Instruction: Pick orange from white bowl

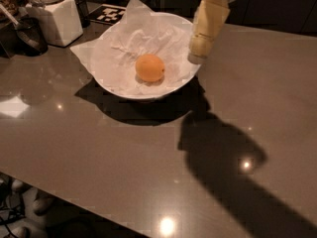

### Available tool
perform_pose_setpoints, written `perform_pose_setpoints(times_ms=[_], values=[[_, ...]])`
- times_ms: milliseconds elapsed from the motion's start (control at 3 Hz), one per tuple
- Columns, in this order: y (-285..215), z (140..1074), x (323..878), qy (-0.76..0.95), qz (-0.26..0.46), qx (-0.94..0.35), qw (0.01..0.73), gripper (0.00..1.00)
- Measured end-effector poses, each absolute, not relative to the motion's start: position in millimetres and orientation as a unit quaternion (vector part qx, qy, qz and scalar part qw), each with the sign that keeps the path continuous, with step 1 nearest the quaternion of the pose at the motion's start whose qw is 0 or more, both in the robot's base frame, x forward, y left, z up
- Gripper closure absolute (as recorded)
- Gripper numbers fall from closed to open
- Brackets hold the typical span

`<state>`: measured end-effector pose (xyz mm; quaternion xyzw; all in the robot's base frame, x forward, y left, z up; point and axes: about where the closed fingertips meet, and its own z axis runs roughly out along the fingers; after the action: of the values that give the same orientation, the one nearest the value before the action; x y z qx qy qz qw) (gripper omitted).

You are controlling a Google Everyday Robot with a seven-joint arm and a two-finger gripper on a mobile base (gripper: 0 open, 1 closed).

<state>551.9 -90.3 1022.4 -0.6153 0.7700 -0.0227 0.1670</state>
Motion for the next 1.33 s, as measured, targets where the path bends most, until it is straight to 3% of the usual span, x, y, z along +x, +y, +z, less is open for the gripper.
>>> perform_pose_setpoints(times_ms=[667, 1333], values=[[-53.8, 1027.7, 575.6, 0.744, -0.021, -0.64, 0.191, 0.0], [-2.0, 1004.3, 619.3, 0.747, 0.028, -0.64, 0.18, 0.02]])
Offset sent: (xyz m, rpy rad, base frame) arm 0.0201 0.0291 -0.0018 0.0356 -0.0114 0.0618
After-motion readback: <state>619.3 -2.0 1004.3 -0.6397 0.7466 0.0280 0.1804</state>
